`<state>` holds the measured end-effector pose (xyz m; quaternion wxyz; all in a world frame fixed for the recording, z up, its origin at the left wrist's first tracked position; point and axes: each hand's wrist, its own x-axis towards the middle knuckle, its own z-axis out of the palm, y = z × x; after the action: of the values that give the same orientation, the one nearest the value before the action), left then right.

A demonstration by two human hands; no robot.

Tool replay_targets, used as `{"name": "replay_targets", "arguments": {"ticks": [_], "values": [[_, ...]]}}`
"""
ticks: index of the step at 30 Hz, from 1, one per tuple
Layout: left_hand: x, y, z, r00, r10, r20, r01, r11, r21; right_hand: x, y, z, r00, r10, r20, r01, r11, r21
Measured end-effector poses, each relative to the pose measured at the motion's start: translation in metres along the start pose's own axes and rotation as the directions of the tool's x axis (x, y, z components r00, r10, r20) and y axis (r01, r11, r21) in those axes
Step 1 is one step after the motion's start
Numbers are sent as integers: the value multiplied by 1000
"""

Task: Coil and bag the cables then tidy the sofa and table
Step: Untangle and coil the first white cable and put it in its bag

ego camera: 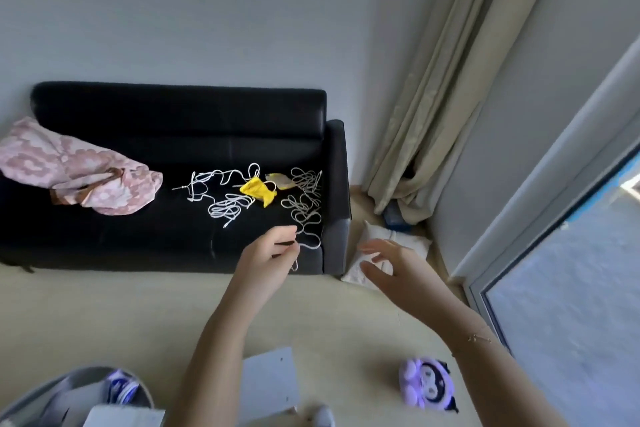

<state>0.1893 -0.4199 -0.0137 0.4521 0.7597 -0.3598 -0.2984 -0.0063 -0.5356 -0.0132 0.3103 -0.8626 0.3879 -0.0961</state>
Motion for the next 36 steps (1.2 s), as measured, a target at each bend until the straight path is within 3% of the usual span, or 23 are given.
{"name": "replay_targets", "arguments": {"ticks": [7,22,27,36], "values": [[122,2,-14,998,-60,-5,60,997,-55,134,-5,-8,998,-35,51,31,996,78],[369,-23,-39,925,-296,-240,286,955,-76,444,17,10,937,-208,282,175,975,138],[406,-48,-62,862,-395,-319,367,919,-146,512,-2,36,906,-228,358,197,973,122],[469,-135,-131,802,-518,-298,499,855,-143,585,-32,107,903,-158,399,107,983,148]]}}
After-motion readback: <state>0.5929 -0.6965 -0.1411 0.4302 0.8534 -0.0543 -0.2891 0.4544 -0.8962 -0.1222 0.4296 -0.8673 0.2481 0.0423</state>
